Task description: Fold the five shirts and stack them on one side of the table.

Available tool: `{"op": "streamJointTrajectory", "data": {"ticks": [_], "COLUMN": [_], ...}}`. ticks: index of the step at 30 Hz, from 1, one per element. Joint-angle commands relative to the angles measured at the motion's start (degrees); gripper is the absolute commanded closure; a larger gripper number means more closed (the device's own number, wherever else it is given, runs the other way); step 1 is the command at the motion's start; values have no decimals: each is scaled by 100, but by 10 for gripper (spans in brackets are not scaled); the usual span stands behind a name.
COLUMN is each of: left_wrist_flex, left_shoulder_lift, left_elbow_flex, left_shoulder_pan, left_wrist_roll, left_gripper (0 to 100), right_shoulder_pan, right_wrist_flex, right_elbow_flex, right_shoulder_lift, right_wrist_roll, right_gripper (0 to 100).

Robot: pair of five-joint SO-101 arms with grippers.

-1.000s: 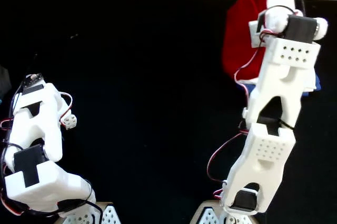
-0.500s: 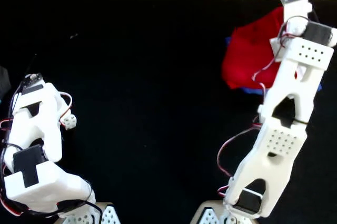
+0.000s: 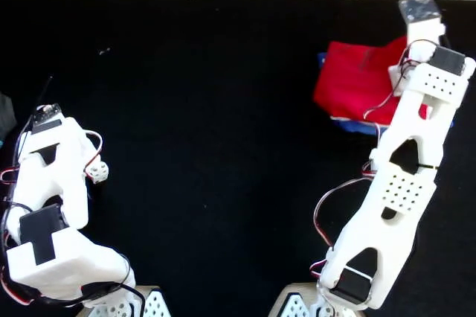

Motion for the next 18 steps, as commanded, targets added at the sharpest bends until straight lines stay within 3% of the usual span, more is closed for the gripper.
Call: {"op": "streamJointTrajectory", "data": {"ticks": [1,7,18], "left_wrist_flex": [-211,-220,-220], "left_shoulder_lift": [-13,-13,-13], "left_elbow_flex": [13,22,22], "left_shoulder_pan": [31,31,31], "left_wrist_roll": [35,35,35], "left_gripper": [991,991,991], "right_shoulder_pan": [268,277,-48], "right_wrist_flex": [-910,-1068,1833], "right_elbow_flex": [-57,-84,-980], "right_shoulder_lift": [-66,-127,-848], "right_wrist_roll": [-818,-914,-914], "right_gripper": [749,749,750]}}
